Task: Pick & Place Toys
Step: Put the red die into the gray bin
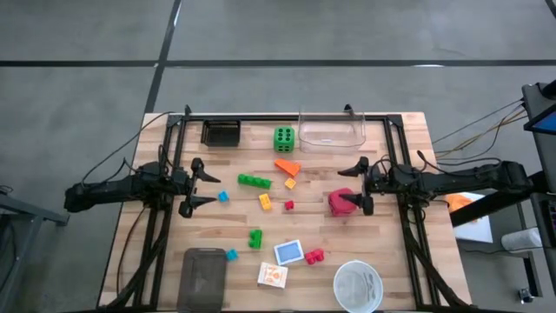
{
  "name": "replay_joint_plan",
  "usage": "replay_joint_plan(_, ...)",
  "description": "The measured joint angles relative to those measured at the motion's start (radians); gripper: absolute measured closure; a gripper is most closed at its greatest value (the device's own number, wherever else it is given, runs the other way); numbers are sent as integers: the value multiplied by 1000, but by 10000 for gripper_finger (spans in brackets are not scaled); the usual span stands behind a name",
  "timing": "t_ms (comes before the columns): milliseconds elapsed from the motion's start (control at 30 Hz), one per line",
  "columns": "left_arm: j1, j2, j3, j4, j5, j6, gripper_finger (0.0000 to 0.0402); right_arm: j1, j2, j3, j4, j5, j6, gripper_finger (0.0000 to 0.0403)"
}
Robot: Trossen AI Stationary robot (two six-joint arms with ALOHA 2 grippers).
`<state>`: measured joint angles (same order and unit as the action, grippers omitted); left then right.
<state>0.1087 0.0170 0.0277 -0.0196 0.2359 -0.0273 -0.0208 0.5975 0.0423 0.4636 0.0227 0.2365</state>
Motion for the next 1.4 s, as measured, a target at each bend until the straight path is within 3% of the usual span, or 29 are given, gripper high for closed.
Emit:
replay_joint_plan(167, 0, 0, 0, 0, 0, 0, 111, 0, 48, 37, -12, -42, 52, 13)
replay_joint_plan(267, 0, 0, 0, 0, 0, 0, 111, 1, 96, 110, -107, -79, 53, 13)
replay_joint_plan(567, 0, 0, 0, 0, 0, 0, 111, 2, 321, 485, -761, -98, 42, 13)
replay_joint_plan(900, 0, 0, 0, 0, 0, 0, 111, 35, 607, 844, -1257, -95, -41, 13)
replay_joint_plan(1067, 0, 0, 0, 0, 0, 0, 111, 45, 741, 902, -1357, -95, -69, 13)
replay_joint_plan(1400, 0, 0, 0, 0, 0, 0, 111, 46, 907, 911, -1378, -69, -102, 13)
